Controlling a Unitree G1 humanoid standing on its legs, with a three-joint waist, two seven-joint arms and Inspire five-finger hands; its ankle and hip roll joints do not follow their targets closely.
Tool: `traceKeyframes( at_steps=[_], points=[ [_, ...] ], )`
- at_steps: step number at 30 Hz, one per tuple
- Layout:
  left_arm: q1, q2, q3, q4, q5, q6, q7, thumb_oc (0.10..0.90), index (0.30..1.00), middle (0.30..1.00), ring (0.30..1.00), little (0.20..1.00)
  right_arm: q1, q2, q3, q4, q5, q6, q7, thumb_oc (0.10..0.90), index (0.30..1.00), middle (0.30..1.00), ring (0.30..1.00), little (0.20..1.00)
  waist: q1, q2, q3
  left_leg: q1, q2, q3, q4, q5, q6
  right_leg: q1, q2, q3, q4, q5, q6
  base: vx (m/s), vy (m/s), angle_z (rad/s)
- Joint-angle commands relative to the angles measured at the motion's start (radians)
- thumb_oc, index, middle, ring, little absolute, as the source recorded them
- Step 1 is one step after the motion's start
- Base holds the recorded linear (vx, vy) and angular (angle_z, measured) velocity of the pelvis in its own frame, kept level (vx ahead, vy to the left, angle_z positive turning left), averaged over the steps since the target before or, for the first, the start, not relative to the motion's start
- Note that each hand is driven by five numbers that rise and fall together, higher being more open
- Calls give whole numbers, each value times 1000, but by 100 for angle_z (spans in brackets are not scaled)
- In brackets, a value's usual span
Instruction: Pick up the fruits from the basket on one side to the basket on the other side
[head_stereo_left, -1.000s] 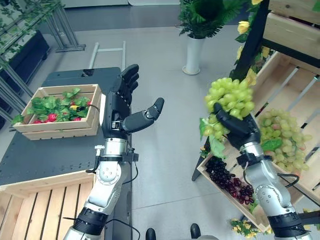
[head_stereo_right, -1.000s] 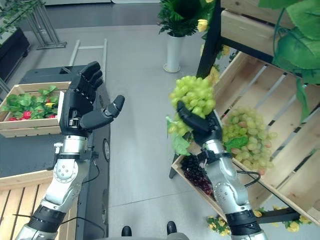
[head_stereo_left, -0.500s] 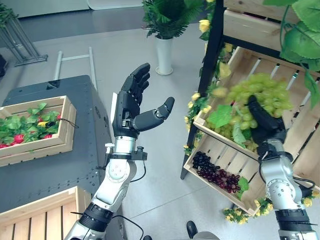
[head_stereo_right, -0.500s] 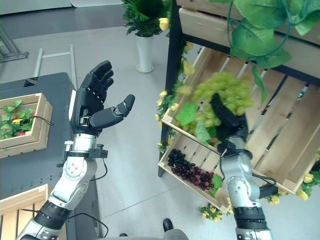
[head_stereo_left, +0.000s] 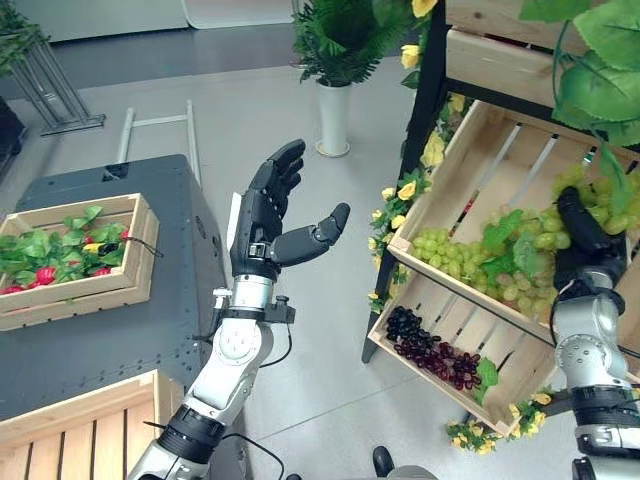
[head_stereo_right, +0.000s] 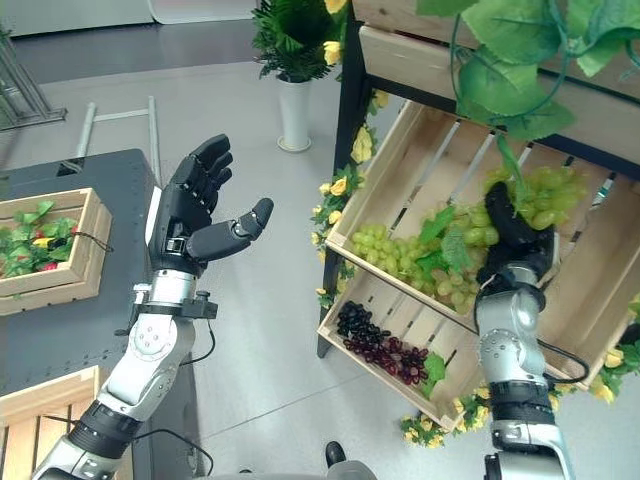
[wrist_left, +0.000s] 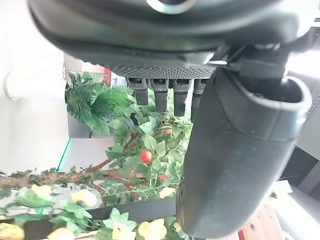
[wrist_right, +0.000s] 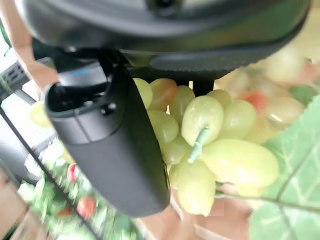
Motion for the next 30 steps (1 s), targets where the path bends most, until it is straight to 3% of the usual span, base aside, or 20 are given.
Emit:
traceKeyframes(
  at_steps=[1, 7, 15, 16, 24, 30],
  points=[
    [-163, 16, -19, 3, -7, -64, -16, 800, 900, 900, 900, 900, -116, -136, -30, 111, -117, -24, -83, 800, 900, 900, 900, 900, 33, -6, -70, -13, 48, -98, 7, -46, -12, -6, 27, -88, 5, 41, -60, -2, -22, 10],
    [-188, 25, -37, -5, 5, -47, 4, 800, 900, 900, 900, 900, -147, -264, 114, 290, -540, 207, -46, 800, 900, 900, 900, 900, 39, -17, -66, -25, 43, -112, 7, -36, -16, -12, 26, -97, 5, 46, -56, -3, -11, 2],
    [-212, 31, -33, -1, 18, -29, 15, 800, 900, 900, 900, 900, -184, -396, 218, 296, -826, 362, 82, 800, 900, 900, 900, 900, 28, -30, -61, -28, 40, -106, 7, -33, -15, -15, 30, -88, 5, 48, -54, -3, 5, 2],
    [-213, 32, -30, -5, 20, -24, 15, 800, 900, 900, 900, 900, -181, -419, 234, 285, -897, 390, 135, 800, 900, 900, 900, 900, 25, -31, -60, -23, 42, -105, 7, -41, -16, -10, 32, -85, 5, 41, -52, -14, 4, 4],
    [-217, 43, -18, -25, 26, 0, -40, 800, 900, 900, 900, 900, -179, -551, 341, 150, -1203, 405, 418, 800, 900, 900, 900, 900, 4, -48, -53, -30, 50, -84, 7, -42, -16, -23, 40, -63, 5, 45, -48, -12, -6, 0],
    [-196, 45, -21, -40, 30, 3, -51, 800, 900, 900, 900, 900, -163, -617, 345, 47, -1298, 382, 465, 800, 900, 900, 900, 900, -21, -49, -60, -26, 55, -65, 7, -47, -15, -25, 47, -40, 7, 43, -46, 0, 2, -3]
  ],
)
